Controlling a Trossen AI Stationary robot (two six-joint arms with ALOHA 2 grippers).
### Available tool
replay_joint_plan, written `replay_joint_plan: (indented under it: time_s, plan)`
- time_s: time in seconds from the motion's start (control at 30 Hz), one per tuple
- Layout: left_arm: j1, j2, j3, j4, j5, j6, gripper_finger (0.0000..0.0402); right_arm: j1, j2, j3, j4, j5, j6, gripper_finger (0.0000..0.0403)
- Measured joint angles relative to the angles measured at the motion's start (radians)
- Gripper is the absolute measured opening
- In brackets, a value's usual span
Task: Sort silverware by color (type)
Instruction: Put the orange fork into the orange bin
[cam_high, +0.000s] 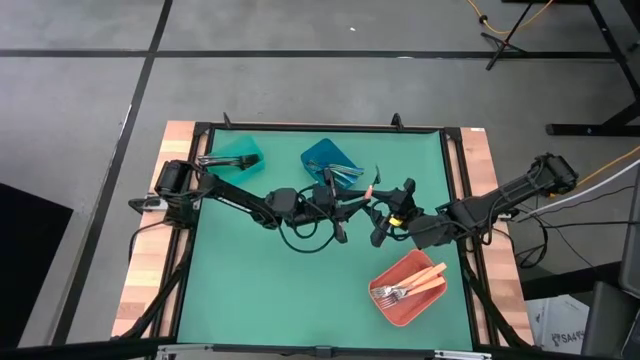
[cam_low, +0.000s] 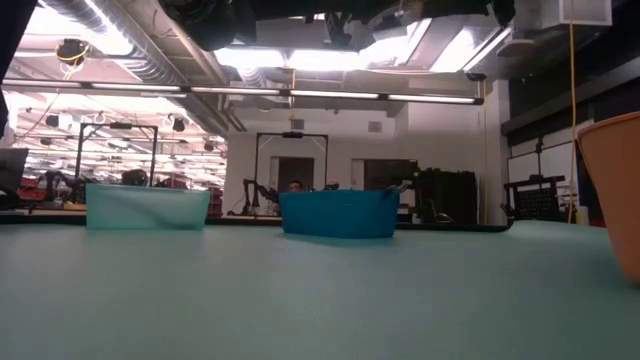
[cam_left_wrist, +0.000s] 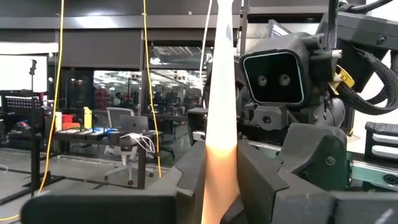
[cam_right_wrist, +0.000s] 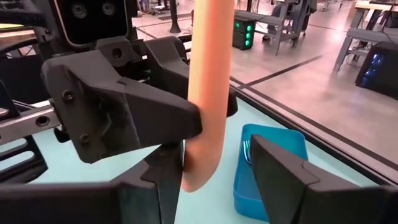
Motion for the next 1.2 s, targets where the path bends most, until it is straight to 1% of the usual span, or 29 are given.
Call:
replay_joint_plan:
  time_s: [0.23,0.47,1.0,1.1,1.2]
  plan:
    - [-0.002,0.0,0.0,0.0,-0.002,-0.001,0.0068,-0.017,0.0,0.0,-0.001,-0.006,-0.003,0.0172]
    - [-0.004,0.0,-0.001,-0.001,-0.009,0.001,0.0068,-0.059,0.0,0.0,-0.005,-0.071,-0.003,0.0172]
    - [-0.005,0.001,-0.001,-0.001,-0.021,0.0,0.0068,-0.059,0.0,0.0,-0.008,-0.082,-0.004,0.0172]
    - [-0.006,0.001,-0.001,-0.004,-0.02,0.0,0.0068,-0.059,0.0,0.0,-0.008,-0.093,-0.022,0.0163]
    - [-0.006,0.001,-0.001,-0.015,-0.021,-0.001,0.0068,-0.059,0.0,0.0,-0.01,-0.096,-0.023,0.0139]
